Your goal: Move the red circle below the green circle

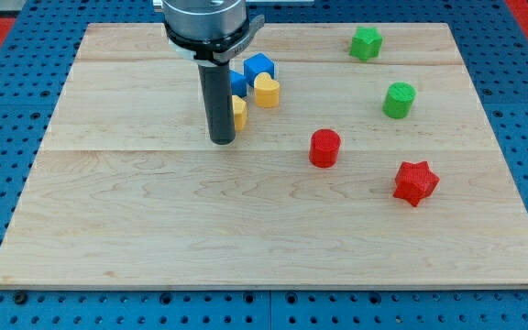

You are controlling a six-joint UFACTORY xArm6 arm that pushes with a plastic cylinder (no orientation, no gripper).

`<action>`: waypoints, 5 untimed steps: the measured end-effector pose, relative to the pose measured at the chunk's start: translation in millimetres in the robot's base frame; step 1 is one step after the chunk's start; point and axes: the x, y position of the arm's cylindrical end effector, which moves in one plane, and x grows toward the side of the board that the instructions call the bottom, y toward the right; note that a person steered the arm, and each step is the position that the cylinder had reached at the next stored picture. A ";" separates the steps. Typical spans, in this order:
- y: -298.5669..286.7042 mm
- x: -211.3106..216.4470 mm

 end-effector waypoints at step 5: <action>135.4 34.7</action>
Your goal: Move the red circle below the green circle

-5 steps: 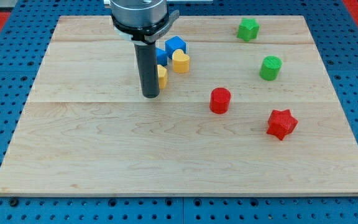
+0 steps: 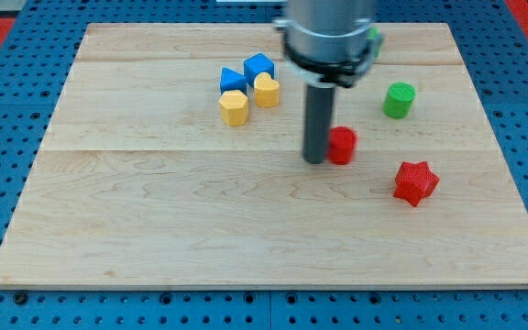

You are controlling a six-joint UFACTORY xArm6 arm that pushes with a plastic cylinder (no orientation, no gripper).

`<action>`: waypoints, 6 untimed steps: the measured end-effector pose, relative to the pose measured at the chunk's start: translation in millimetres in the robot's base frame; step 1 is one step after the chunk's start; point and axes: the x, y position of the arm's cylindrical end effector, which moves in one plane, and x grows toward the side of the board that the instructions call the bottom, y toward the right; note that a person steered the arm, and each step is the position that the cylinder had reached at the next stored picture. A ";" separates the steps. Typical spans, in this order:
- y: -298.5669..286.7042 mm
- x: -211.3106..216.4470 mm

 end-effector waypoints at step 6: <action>126.4 -28.9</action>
